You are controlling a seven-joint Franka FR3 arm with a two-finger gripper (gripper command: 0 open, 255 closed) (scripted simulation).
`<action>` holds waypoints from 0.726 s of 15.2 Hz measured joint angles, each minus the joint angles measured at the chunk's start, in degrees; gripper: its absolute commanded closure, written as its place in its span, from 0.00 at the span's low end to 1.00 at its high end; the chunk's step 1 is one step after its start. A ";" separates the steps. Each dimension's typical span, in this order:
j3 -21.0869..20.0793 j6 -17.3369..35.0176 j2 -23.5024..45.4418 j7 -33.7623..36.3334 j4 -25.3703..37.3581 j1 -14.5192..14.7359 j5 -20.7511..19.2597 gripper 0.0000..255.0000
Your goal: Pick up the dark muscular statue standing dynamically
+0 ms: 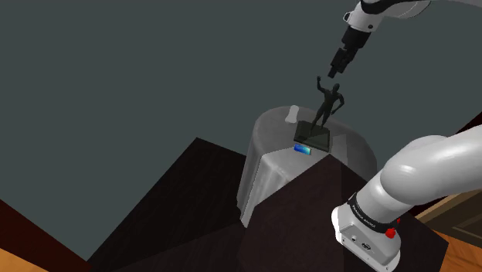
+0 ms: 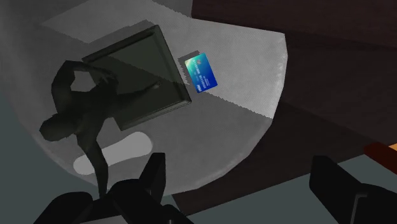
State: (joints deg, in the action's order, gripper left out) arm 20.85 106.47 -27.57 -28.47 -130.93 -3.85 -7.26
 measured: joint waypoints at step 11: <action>12.57 6.41 21.20 -18.15 11.55 -0.76 6.57 0.00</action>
State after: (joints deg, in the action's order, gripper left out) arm 33.41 112.88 -6.37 -46.62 -119.38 -4.61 -0.70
